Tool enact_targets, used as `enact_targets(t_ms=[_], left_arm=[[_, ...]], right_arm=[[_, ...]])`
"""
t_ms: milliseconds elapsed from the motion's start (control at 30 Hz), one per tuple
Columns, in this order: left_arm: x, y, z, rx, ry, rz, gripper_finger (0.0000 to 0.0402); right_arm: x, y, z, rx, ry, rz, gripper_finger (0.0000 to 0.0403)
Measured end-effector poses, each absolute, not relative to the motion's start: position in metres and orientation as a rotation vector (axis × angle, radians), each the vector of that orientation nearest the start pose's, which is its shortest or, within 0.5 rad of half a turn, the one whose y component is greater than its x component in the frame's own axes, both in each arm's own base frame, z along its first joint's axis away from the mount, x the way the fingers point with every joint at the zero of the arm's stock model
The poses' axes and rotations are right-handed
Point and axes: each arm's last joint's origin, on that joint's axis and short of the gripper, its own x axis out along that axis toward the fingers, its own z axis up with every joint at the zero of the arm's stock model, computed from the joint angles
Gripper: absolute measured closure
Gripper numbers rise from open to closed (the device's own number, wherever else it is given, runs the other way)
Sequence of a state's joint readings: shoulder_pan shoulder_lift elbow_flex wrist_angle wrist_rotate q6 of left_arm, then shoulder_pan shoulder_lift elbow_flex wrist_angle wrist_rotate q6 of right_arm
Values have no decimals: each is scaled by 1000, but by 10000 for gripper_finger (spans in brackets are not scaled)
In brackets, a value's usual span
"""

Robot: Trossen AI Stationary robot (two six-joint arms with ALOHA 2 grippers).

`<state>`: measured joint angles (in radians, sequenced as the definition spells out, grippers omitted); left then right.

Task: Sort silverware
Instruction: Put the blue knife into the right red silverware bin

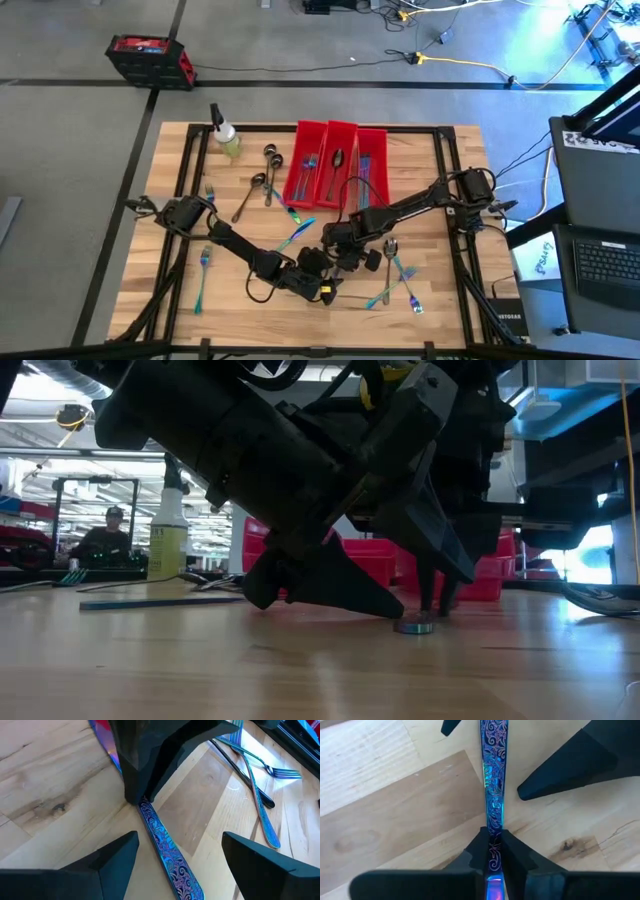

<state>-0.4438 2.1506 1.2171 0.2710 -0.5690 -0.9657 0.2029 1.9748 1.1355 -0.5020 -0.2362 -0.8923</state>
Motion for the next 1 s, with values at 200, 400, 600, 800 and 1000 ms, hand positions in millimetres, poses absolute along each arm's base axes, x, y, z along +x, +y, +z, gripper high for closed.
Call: enact_targets(t_ms=[200, 400, 600, 800, 1000], left_arm=[[396, -171, 106, -617, 463, 381, 123], [396, -171, 106, -611, 464, 379, 123], [396, -173, 107, -617, 463, 372, 123], [396, -172, 107, -615, 464, 371, 123], [396, -172, 107, -614, 467, 371, 123]], right_arm=[[347, 81, 118, -686, 1114, 917, 387], [351, 83, 128, -672, 1153, 930, 388], [352, 87, 136, -639, 1200, 918, 389], [352, 93, 137, -645, 1201, 915, 389], [351, 97, 138, -632, 1205, 914, 389]])
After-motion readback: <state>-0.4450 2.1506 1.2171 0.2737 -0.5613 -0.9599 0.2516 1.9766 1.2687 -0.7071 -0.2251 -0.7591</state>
